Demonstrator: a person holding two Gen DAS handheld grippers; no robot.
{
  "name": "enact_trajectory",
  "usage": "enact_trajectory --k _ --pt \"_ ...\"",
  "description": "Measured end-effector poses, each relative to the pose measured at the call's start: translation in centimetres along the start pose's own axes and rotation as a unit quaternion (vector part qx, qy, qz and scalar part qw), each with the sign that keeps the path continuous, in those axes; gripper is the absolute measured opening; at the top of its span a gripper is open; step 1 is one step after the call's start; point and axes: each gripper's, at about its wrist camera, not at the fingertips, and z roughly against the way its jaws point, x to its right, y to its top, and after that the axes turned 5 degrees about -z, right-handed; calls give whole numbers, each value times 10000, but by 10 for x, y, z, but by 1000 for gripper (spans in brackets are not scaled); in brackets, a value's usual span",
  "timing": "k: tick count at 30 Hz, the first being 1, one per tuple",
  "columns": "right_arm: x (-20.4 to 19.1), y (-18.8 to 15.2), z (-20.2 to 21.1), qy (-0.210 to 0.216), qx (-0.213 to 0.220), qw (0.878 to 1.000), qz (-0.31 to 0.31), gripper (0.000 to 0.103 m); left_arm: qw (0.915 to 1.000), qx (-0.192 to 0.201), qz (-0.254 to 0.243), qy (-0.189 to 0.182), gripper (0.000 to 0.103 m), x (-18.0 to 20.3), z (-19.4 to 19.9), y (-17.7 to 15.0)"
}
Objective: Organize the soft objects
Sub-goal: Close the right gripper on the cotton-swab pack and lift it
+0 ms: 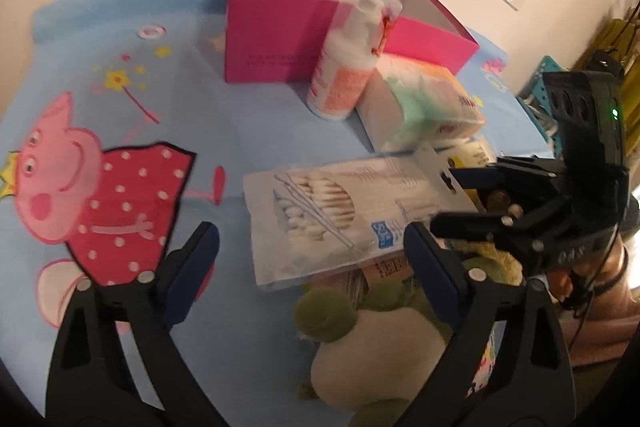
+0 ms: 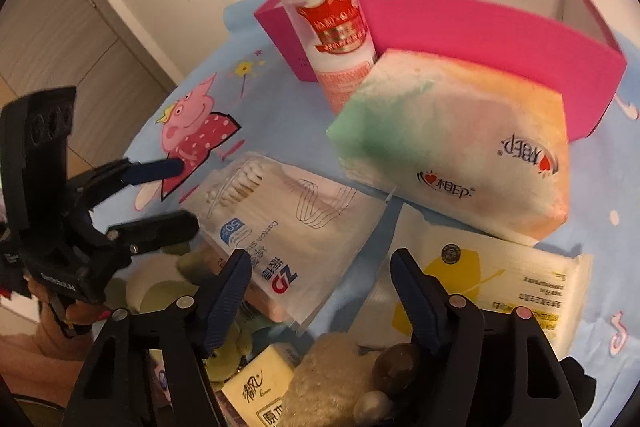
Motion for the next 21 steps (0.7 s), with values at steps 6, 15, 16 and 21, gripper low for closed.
enact_trajectory --k 6,15,16,21 --pt "13 4 3 120 -51 9996 -241 42 9969 -469 49 -632 80 -5 -21 -6" --pt "20 4 17 489 375 9974 -378 18 9974 -247 142 -666 64 -3 -9 -10" --pt "19 4 21 521 434 9971 -356 18 9973 -234 166 -673 64 -4 -8 -10" --pt "8 7 36 515 697 9961 -140 17 9967 -2 280 -767 64 -5 8 -7"
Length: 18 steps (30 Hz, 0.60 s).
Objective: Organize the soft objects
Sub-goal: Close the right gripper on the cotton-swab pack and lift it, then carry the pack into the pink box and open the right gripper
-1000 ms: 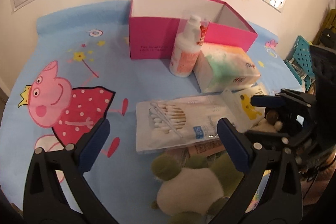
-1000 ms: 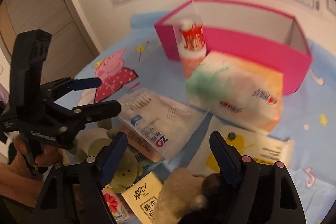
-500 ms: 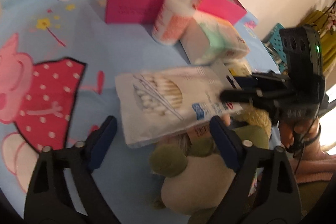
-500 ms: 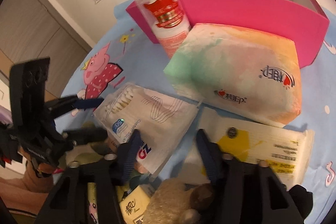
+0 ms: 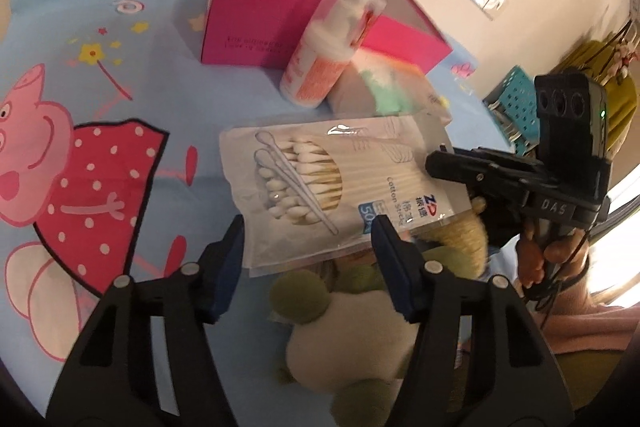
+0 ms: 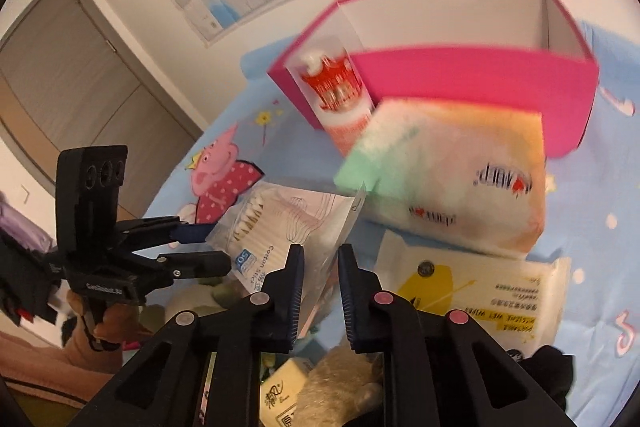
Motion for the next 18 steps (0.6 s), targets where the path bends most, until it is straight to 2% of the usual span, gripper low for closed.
enact_trajectory --k 7,12,18 --pt "-22 19 34 47 453 9982 383 17 9971 717 -233 78 64 12 54 20" --pt "-37 49 55 91 858 9942 643 17 9894 1240 -688 321 64 32 86 53" --pt "-33 86 62 17 1170 9906 708 17 9848 1393 -877 550 64 43 89 102"
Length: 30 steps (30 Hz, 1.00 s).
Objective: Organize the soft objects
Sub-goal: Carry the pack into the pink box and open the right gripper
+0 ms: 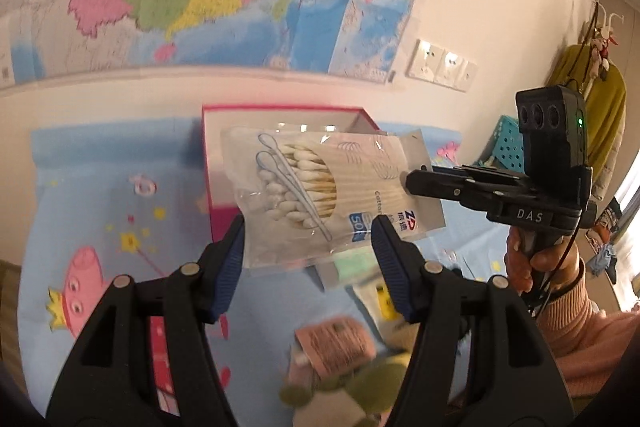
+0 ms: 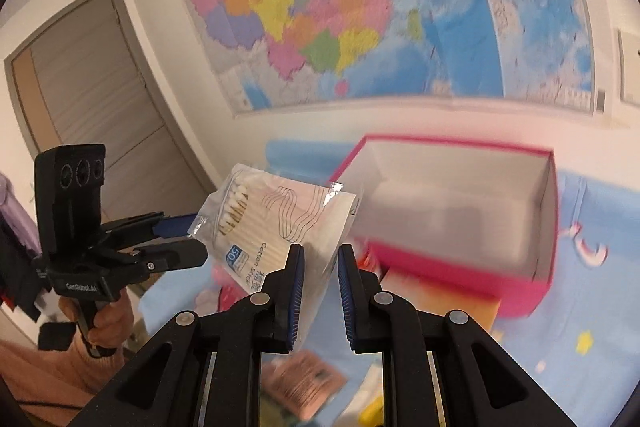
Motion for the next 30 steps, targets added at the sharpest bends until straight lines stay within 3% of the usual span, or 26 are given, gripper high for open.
enact_trajectory --k 4,11,15,23,27,29,30 --pt "17 23 -13 -44 31 9999 -132 17 10000 -56 27 22 64 -7 -24 26" --pt "53 56 -51 -285 -149 9988 -374 17 9975 -533 454 -124 64 -34 -82 46" --pt "72 59 -78 -389 -414 9972 -492 17 9937 -855 723 -98 64 -52 -113 45" --pt "97 50 -124 -672 -1026 9903 -646 17 9892 -1280 686 203 64 -55 -146 37" --pt "107 45 -143 -891 -1336 9839 -790 23 9881 -1317 684 397 64 -57 -149 40" --pt "109 43 -149 -1012 -1466 9806 -816 41 9884 -1277 669 486 64 -57 -148 43" --pt "109 42 -151 -1123 -1502 9790 -795 44 9887 -1224 636 585 64 -56 -145 44"
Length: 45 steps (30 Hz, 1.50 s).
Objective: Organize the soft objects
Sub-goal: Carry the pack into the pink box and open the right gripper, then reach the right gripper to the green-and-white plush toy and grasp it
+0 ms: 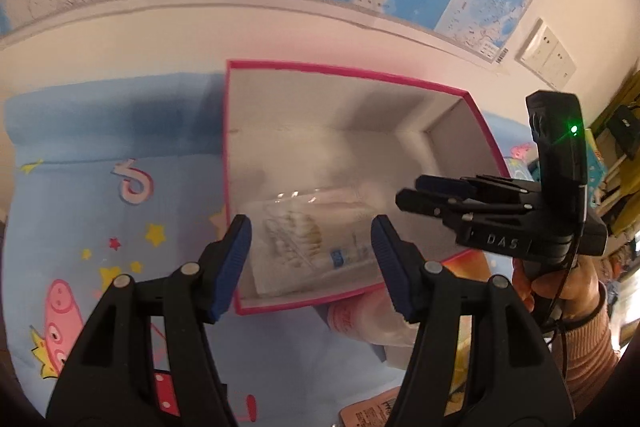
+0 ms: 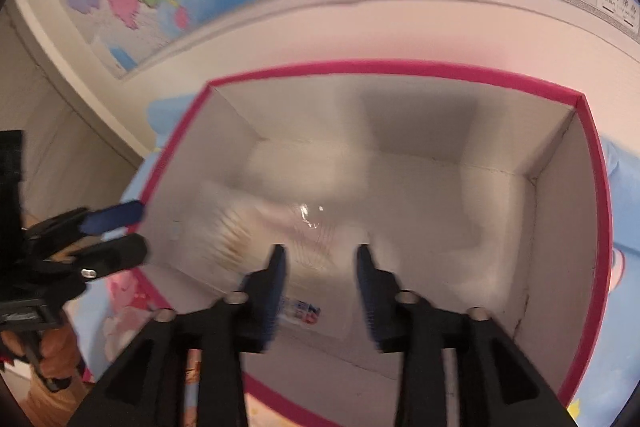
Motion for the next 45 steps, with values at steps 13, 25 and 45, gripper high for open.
enact_trajectory --k 13,25,45 --pt "-37 -76 113 1012 937 9871 816 49 9936 736 -856 -45 71 20 85 -86" --pt "-86 -198 101 1624 -6 9738 1594 51 9942 267 -756 -719 71 32 102 -192" --pt "-91 -229 74 1762 -311 9734 1429 49 9880 -459 -315 -1443 72 38 88 -258"
